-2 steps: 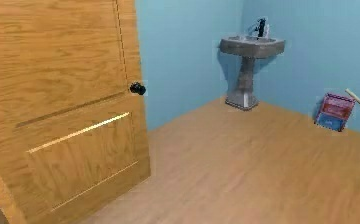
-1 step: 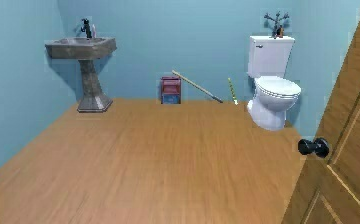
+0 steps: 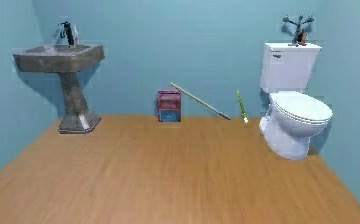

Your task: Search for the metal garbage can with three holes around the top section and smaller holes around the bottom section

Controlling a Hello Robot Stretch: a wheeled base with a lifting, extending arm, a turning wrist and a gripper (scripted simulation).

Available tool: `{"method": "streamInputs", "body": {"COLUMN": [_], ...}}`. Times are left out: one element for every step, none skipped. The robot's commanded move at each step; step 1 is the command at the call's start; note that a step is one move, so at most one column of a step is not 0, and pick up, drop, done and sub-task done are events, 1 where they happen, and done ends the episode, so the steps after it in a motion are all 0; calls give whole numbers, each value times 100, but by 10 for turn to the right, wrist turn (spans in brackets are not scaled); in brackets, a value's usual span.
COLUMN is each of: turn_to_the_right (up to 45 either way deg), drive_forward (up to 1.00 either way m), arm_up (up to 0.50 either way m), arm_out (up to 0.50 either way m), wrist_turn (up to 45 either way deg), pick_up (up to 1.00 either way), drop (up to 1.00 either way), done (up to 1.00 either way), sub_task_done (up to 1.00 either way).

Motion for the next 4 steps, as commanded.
{"method": "streamInputs", "body": {"turn_to_the_right": [210,0,270,0], "drive_forward": [0,45,0,30], "arm_up": [0,0,0,0], "arm_out": [0,0,0,0], "wrist_turn": [0,0,0,0], "pick_up": [0,0,0,0], "drop": [0,0,0,0], "done": [0,0,0,0], "sub_task_done": [0,0,0,0]}}
